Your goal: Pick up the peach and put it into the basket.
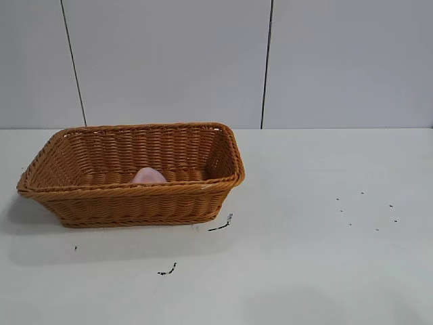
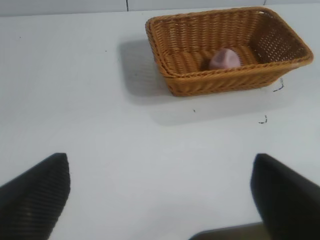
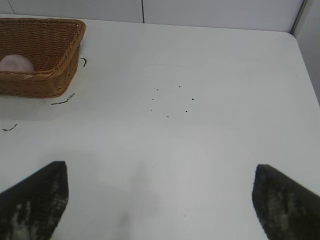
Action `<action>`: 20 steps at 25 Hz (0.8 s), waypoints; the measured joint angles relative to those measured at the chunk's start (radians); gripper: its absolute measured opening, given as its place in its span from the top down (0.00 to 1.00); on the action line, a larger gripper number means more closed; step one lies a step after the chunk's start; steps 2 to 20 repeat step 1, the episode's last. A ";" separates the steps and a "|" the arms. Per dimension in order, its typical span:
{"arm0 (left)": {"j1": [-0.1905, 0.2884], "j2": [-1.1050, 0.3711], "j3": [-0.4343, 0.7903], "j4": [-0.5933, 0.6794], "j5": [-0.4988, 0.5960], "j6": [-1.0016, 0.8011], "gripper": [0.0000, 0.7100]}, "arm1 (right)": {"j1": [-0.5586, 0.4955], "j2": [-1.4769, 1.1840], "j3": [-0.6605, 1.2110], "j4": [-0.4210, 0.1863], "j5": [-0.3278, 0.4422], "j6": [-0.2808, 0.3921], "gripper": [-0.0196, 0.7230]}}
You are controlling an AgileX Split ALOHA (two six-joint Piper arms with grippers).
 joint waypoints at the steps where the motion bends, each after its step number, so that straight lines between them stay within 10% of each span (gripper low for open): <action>1: 0.000 0.000 0.000 0.000 0.000 0.000 0.02 | 0.000 0.000 0.000 0.000 0.000 0.000 0.04; 20: 0.000 0.000 0.000 0.000 0.000 0.000 0.02 | 0.000 0.000 0.000 0.000 0.000 0.000 0.04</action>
